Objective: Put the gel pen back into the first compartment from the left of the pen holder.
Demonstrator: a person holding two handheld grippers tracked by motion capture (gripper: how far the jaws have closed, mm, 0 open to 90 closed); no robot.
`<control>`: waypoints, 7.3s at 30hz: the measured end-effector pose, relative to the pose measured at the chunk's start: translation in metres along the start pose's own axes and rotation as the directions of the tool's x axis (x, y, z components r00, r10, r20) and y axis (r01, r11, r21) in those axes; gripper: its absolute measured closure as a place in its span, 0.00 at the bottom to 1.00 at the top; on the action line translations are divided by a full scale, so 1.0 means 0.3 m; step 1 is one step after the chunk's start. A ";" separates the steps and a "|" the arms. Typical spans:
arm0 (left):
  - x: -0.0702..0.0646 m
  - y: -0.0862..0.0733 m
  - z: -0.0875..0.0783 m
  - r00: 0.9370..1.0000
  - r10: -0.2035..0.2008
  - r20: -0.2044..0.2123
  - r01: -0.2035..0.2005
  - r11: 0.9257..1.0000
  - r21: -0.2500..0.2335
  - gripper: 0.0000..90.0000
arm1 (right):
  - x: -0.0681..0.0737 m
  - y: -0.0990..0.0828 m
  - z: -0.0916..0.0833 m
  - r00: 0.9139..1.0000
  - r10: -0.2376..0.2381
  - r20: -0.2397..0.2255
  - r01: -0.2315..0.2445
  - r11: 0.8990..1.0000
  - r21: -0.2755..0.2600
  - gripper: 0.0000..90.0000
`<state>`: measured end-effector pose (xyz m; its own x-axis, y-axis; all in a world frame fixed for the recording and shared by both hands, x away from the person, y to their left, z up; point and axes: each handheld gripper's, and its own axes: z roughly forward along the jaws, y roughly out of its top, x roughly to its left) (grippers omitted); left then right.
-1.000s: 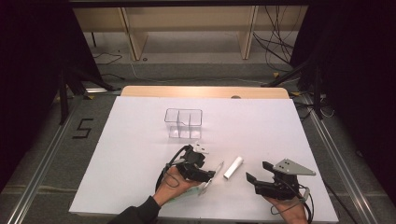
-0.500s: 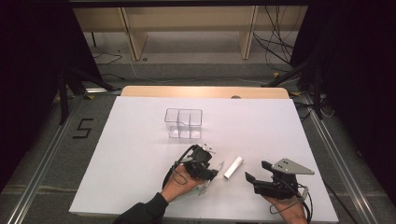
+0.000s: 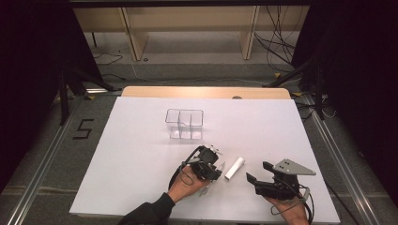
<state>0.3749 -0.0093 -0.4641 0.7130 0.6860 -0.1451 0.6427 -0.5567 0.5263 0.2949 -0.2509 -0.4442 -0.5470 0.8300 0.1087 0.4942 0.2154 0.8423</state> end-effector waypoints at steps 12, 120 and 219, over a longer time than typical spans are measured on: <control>-0.003 -0.001 0.022 1.000 -0.017 -0.016 0.018 1.000 0.023 0.81 | 0.001 0.001 -0.002 1.000 -0.003 0.000 0.003 1.000 -0.001 0.27; 0.407 0.040 -0.444 0.984 -0.172 -0.035 0.104 0.735 -0.670 0.89 | 0.004 0.005 0.015 0.999 -0.013 -0.034 0.013 1.000 -0.019 0.27; 0.620 0.062 -0.264 0.949 -0.287 -0.129 0.125 0.720 -0.683 0.87 | 0.027 0.005 0.027 0.996 -0.048 -0.072 0.047 0.999 -0.014 0.27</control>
<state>0.4972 0.1452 -0.4149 0.4563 0.8714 -0.1804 0.3603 0.0045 0.9328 0.2967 -0.2396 -0.4464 -0.6172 0.7797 0.1054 0.4580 0.2471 0.8539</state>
